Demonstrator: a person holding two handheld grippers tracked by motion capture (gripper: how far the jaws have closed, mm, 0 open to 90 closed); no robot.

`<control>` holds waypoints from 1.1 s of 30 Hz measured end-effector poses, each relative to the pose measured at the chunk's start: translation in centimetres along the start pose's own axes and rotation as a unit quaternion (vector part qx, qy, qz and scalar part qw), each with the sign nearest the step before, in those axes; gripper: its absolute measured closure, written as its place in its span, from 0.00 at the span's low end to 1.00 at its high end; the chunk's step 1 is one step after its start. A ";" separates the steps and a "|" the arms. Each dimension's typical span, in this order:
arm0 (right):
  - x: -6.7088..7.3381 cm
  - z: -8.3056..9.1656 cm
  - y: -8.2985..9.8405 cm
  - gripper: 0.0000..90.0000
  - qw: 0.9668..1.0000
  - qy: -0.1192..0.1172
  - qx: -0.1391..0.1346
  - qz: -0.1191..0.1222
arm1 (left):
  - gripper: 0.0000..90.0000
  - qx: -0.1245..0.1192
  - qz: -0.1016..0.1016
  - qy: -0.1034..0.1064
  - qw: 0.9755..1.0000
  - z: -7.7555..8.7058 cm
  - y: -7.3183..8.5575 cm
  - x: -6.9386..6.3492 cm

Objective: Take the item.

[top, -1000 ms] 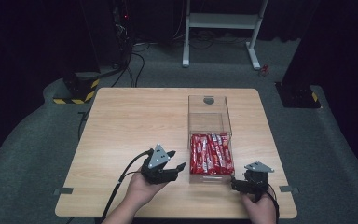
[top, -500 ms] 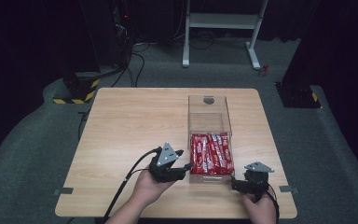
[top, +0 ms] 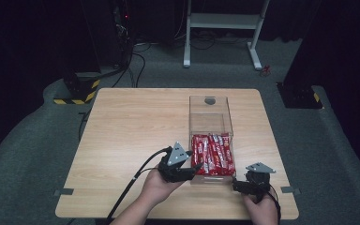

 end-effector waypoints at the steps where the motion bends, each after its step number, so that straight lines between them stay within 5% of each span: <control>1: 0.0 0.0 0.0 0.10 1.000 0.000 -0.001 0.001 | 0.50 0.000 -0.001 0.001 1.000 -0.1 0.0 0.0; 18: 0.0 0.0 0.0 0.11 1.000 0.000 -0.001 0.001 | 0.55 0.022 -0.006 -0.029 0.999 -2.3 0.4 -0.2; 33: 0.0 0.0 0.0 0.11 1.000 0.000 -0.001 0.001 | 0.78 0.008 0.023 -0.013 1.000 -2.7 1.5 -0.4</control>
Point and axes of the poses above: each handheld gripper's, and its own axes: z roughly backward along the jaws, y roughly out of its underside, x roughly to its left, the point moved 4 cm from there along -z, roughly forward along the jaws, and after that the axes turned 9 degrees about z, right-handed, at the moved point
